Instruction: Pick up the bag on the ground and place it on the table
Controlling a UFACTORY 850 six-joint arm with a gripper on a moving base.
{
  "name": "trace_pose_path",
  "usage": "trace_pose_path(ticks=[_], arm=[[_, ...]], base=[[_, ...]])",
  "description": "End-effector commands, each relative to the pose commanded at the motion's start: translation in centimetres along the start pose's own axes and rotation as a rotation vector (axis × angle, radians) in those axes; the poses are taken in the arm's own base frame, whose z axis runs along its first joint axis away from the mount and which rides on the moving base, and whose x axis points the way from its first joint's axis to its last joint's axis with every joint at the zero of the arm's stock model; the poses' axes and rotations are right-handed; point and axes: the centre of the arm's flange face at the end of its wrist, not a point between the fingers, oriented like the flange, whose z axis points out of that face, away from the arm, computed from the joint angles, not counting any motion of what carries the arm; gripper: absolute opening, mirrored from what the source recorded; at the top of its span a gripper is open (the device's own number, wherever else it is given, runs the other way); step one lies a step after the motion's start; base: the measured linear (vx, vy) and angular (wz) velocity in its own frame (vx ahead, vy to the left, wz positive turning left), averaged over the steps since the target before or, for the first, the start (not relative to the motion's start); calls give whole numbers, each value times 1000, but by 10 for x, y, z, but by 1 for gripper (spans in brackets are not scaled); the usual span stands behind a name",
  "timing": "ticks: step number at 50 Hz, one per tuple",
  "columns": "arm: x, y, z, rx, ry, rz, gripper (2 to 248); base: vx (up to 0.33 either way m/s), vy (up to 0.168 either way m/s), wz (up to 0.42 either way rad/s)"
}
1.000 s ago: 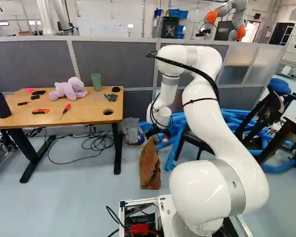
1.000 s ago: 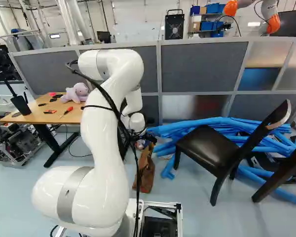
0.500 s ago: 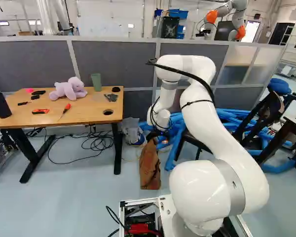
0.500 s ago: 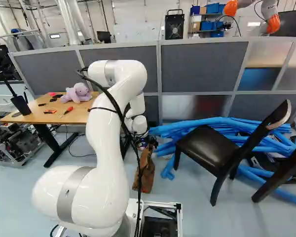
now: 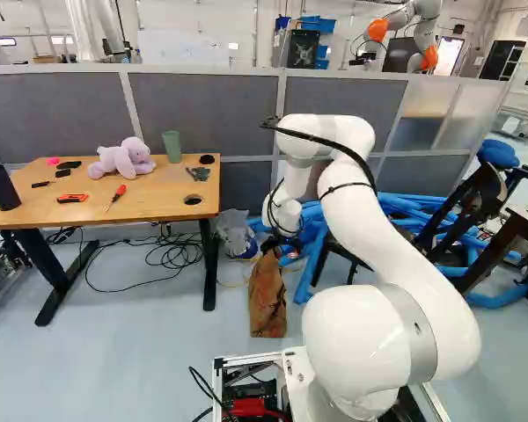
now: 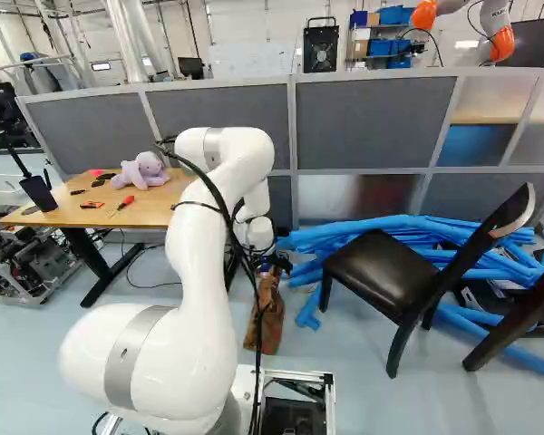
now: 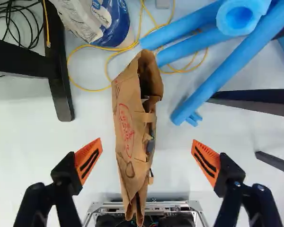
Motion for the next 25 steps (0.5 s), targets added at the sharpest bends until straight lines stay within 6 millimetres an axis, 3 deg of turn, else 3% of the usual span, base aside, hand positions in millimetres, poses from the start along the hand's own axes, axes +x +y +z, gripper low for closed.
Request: trace_pose_path(ticks=[25], arm=[[2,3,39,-1,-9,6,247]], base=[[0,0,0]])
